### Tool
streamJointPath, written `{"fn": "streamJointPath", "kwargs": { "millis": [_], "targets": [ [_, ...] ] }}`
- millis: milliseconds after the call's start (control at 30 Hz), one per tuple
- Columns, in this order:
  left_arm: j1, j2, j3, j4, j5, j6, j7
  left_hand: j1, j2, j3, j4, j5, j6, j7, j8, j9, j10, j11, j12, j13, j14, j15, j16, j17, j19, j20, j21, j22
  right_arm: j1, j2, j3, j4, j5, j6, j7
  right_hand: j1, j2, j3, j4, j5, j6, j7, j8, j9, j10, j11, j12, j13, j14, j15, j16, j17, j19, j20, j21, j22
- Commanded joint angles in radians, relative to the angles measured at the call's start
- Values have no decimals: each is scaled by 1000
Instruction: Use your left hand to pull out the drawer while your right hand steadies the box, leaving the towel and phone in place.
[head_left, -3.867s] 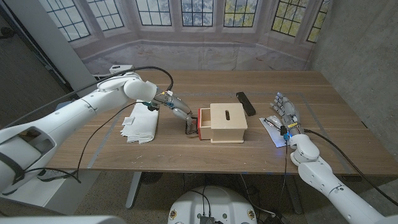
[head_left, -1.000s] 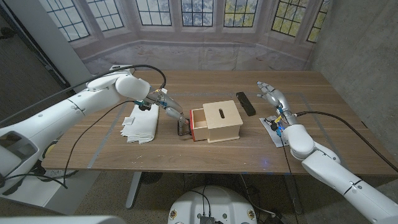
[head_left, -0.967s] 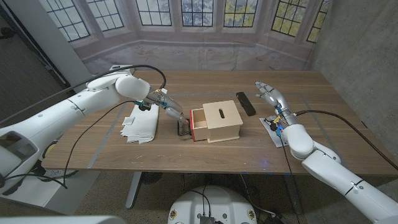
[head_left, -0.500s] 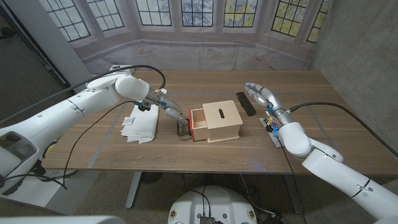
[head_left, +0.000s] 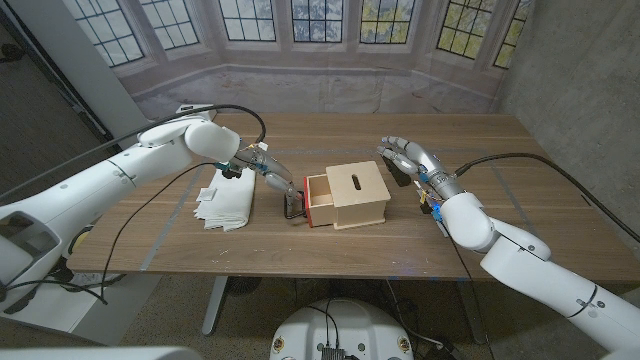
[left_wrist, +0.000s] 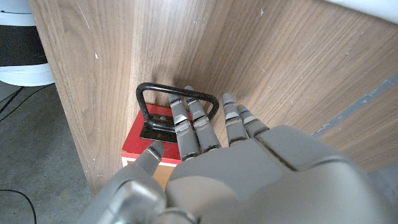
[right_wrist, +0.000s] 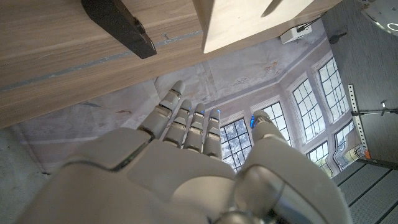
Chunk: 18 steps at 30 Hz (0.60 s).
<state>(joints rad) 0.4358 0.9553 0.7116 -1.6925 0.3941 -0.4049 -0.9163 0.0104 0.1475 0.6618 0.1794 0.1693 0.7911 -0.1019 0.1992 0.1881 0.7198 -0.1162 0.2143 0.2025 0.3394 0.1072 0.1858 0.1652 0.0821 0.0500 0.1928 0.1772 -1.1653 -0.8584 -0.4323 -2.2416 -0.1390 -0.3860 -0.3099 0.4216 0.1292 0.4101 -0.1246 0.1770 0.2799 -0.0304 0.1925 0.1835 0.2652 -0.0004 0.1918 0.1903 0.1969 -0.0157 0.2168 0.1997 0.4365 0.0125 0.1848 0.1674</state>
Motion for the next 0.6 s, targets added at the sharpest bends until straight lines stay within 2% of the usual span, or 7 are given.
{"fn": "streamJointPath", "kwargs": {
  "millis": [33, 200, 233, 300, 433, 567, 600],
  "targets": [
    [2, 1, 1, -4, -2, 4, -3, -1, 9, 3, -4, 3, 0, 0, -4, 5, 11, 0, -2, 1, 7, -2, 1, 4, 4, -2, 6, 0, 54, -1, -70, -57, -49, -121, 49, 3, -12, 3, -10, 8, -3, -1, -4, 4, 0, -3, -4, 4, -4, 2, -6, 0, -6, -3, -1, 3],
    [2, 0, 3, -1, -1, 6, -4, -1, 9, 3, -4, 3, -1, -1, -5, 5, 11, 0, -2, 2, 7, -3, 1, 4, 3, -2, 6, 0, 95, -10, -128, -72, -103, -160, 84, 7, -14, 1, -16, 9, -9, -4, -5, 4, -5, -16, -4, 3, -5, 1, -8, -1, -10, -3, 0, 3],
    [2, 0, 3, 0, -2, 5, -3, -1, 9, 3, -4, 3, -1, -1, -4, 5, 11, 0, -2, 2, 7, -3, 1, 4, 4, -3, 6, 0, 105, -8, -142, -76, -119, -176, 90, 9, -14, 1, -18, 9, -8, -10, -4, 4, -6, -31, -4, 3, -5, 3, -8, -2, -11, -3, 0, 3],
    [2, -1, 4, 1, -2, 5, -4, -1, 9, 3, -4, 3, -2, -1, -5, 5, 11, 1, -2, 2, 8, -2, 1, 4, 4, -2, 6, 0, 125, -16, -171, -82, -150, -194, 113, 11, -13, 0, -20, 9, -5, -23, -2, 4, -7, -46, -4, 3, -6, 2, -8, -2, -13, -3, 1, 3],
    [2, 0, 4, -1, -1, 8, -5, 0, 9, 3, -4, 3, -3, -2, -5, 5, 11, 2, -3, 2, 8, -2, 1, 4, 3, -2, 6, 0, 152, -19, -216, -98, -213, -240, 141, 12, -11, -2, -20, 9, -2, -36, -1, 4, -9, -61, -4, 3, -7, 1, -8, -2, -20, -3, -1, 3],
    [3, 1, 4, -3, -2, 11, -6, 0, 9, 4, -4, 3, -4, -1, -5, 5, 10, 1, -3, 2, 8, -2, 1, 4, 3, -2, 6, 0, 175, -26, -254, -111, -266, -268, 182, 0, -3, -8, -10, 7, 3, -51, 1, 4, -4, -68, -1, 2, -10, -5, -7, 2, -37, -7, -4, 3],
    [3, 1, 3, -3, -3, 11, -5, 0, 9, 4, -4, 3, -3, -1, -5, 5, 11, 2, -3, 2, 7, -2, 1, 4, 3, -2, 6, 0, 182, -28, -267, -114, -285, -278, 194, -18, 6, -14, 4, 4, 1, -60, 1, 5, -5, -76, -1, 2, -14, -11, -6, 6, -54, -16, -7, 4]
  ]
}}
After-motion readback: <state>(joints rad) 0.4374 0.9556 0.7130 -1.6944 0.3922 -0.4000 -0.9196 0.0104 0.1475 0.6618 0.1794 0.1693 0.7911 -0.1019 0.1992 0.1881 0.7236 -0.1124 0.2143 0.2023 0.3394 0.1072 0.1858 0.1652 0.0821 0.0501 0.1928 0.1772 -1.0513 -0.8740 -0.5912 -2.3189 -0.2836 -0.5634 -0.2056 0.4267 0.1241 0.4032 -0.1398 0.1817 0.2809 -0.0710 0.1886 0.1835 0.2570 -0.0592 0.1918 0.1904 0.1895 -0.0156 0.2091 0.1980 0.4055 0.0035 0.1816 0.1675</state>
